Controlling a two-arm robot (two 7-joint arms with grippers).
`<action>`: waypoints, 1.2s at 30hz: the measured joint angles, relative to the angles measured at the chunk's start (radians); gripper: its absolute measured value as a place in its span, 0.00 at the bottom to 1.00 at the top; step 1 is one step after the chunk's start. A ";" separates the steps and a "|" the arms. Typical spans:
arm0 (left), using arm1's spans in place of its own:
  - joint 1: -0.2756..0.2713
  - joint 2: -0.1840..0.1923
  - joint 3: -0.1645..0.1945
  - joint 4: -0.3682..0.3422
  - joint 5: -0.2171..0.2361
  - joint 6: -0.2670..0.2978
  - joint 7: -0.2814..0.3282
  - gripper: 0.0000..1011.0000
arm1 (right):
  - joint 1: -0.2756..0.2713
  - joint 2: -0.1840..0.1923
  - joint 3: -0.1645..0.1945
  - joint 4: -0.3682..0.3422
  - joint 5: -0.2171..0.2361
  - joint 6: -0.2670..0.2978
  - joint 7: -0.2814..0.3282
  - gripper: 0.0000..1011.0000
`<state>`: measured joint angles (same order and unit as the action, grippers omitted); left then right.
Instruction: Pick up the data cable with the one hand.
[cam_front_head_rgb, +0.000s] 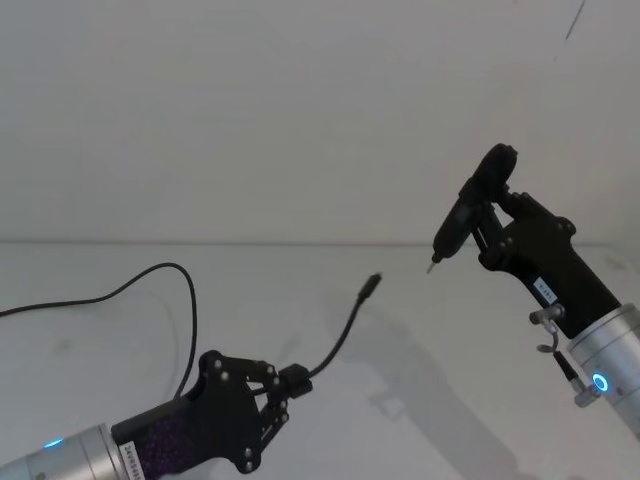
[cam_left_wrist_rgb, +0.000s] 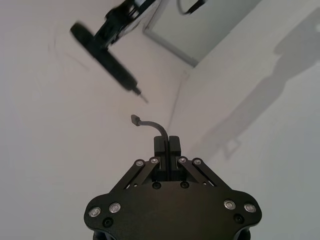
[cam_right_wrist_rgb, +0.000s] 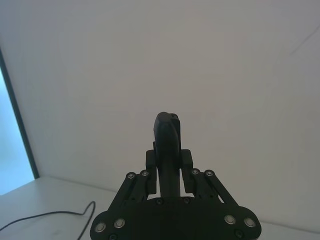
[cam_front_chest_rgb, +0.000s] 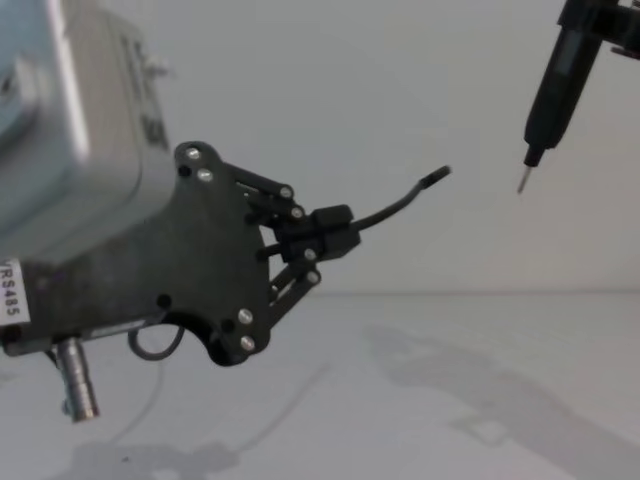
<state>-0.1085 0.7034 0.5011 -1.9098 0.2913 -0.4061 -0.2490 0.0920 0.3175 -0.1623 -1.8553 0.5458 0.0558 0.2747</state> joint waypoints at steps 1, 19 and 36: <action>-0.004 0.000 0.002 0.005 0.018 -0.019 0.004 0.05 | 0.003 0.003 -0.001 0.000 0.005 0.003 0.005 0.28; -0.047 -0.006 0.024 0.045 0.217 -0.214 0.044 0.05 | -0.010 0.110 0.026 -0.080 0.041 0.058 0.071 0.28; -0.026 -0.016 -0.011 0.035 0.237 -0.161 0.048 0.05 | -0.048 0.251 0.106 -0.147 0.118 0.102 0.187 0.28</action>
<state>-0.1345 0.6874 0.4897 -1.8744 0.5280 -0.5669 -0.2011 0.0441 0.5683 -0.0558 -2.0022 0.6640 0.1573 0.4615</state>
